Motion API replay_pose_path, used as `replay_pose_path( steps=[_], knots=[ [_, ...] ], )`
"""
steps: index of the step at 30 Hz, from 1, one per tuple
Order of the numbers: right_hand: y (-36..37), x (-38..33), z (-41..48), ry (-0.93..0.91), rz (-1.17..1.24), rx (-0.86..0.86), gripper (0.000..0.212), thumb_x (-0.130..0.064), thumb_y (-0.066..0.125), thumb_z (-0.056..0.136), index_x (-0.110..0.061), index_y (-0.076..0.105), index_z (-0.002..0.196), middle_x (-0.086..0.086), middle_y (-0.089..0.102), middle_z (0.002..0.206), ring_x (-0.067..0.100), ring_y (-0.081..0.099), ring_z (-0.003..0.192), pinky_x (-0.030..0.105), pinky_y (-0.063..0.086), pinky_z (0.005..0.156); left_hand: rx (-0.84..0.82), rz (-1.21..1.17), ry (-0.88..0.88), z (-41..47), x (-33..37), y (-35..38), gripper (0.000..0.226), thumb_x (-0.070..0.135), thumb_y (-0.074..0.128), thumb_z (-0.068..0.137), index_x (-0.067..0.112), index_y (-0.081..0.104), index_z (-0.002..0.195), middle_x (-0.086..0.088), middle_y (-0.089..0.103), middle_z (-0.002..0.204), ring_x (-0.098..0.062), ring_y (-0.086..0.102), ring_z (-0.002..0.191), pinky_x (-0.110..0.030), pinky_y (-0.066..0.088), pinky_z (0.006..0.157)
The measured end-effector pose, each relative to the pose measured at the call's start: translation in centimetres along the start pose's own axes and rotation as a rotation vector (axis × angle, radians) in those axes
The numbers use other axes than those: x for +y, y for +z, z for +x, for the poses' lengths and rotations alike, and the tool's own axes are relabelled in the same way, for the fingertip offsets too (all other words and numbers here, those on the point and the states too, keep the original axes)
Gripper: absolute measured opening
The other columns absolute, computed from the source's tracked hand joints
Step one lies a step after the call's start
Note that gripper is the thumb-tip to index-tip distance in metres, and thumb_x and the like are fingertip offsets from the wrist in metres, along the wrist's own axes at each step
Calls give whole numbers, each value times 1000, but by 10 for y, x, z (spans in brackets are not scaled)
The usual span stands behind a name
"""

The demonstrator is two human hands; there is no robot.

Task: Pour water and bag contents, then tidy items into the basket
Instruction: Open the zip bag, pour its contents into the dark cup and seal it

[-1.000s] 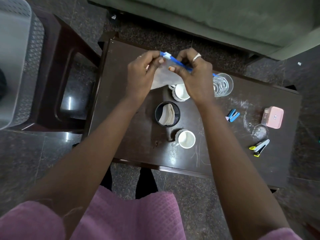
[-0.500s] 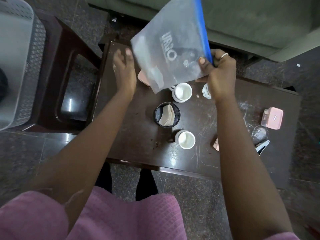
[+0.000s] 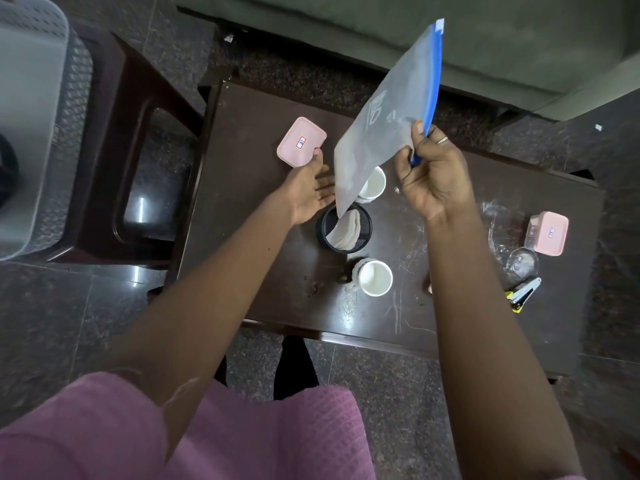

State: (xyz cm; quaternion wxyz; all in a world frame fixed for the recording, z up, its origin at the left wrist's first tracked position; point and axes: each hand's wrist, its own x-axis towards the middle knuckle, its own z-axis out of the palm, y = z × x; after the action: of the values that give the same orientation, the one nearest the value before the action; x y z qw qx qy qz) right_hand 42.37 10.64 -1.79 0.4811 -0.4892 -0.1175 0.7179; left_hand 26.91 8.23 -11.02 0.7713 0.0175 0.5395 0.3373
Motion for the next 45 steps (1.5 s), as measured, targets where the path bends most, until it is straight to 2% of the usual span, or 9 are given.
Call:
replay_pose_path(
  steps=[7, 11, 14, 17, 21, 29, 32, 37, 45],
  knots=[
    [9, 11, -3, 29, 38, 13, 14, -2, 50, 93, -5, 61, 85, 4, 68, 71, 9, 61, 55, 17, 52, 49, 99, 133, -36, -9, 14, 3, 57, 64, 25, 92, 20, 57, 104, 2, 57, 64, -9, 49, 51, -16, 46, 46],
    [-11, -2, -4, -114, -476, 165, 7, -7, 61, 87, -10, 58, 82, 4, 66, 77, 12, 62, 53, 23, 52, 51, 374, 264, 285, -1, 9, -15, 55, 54, 42, 93, 9, 53, 122, -9, 66, 110, -18, 63, 90, -34, 55, 88],
    [-17, -9, -5, -218, -810, 211, 13, -7, 65, 82, -14, 58, 74, 3, 65, 70, 12, 62, 52, 30, 57, 53, 582, 408, 486, -1, 1, -31, 46, 50, 52, 90, 8, 55, 108, -6, 64, 104, -27, 63, 99, -40, 52, 90],
    [-14, -10, -6, -281, -895, 119, 19, -4, 65, 82, -18, 59, 72, -6, 67, 62, 9, 61, 49, 26, 52, 49, 565, 467, 472, -1, -8, -33, 51, 52, 48, 91, 13, 47, 123, -3, 60, 113, -24, 60, 106, -34, 48, 87],
    [-17, -21, -7, -212, -872, -92, 21, 0, 66, 80, -19, 58, 73, -7, 69, 61, 9, 61, 51, 21, 49, 45, 618, 613, 560, -3, -4, -33, 61, 42, 46, 95, 10, 27, 144, -15, 35, 145, -27, 34, 135, -41, 31, 112],
    [-31, -29, -9, 82, -638, -397, 20, 2, 65, 67, -11, 64, 81, 0, 73, 73, 13, 69, 68, 24, 58, 66, 104, 486, 728, -29, 52, 3, 48, 33, 41, 99, 16, 32, 144, -5, 37, 150, -14, 35, 138, -33, 28, 116],
    [-33, -27, -8, 122, -665, -417, 19, 3, 64, 68, -8, 63, 83, 0, 72, 72, 13, 69, 67, 24, 58, 67, -20, 381, 784, -34, 61, 7, 34, 19, 41, 100, 7, 47, 132, -11, 56, 130, -22, 51, 123, -38, 36, 111],
    [-33, -24, -2, 56, -963, -274, 27, 10, 63, 78, -16, 62, 82, -6, 72, 67, 4, 67, 63, 17, 56, 63, 69, 347, 913, -39, 62, 7, 11, 7, 55, 92, 9, 60, 102, 3, 61, 83, 6, 58, 74, -9, 47, 70],
    [-7, -10, -3, -246, -1499, -47, 32, -16, 71, 78, -16, 65, 110, -6, 64, 102, 9, 59, 99, 25, 44, 90, 150, 208, 787, -38, 51, -3, 19, 0, 61, 87, 17, 64, 80, 13, 72, 65, 1, 64, 64, -15, 53, 60]
  ],
)
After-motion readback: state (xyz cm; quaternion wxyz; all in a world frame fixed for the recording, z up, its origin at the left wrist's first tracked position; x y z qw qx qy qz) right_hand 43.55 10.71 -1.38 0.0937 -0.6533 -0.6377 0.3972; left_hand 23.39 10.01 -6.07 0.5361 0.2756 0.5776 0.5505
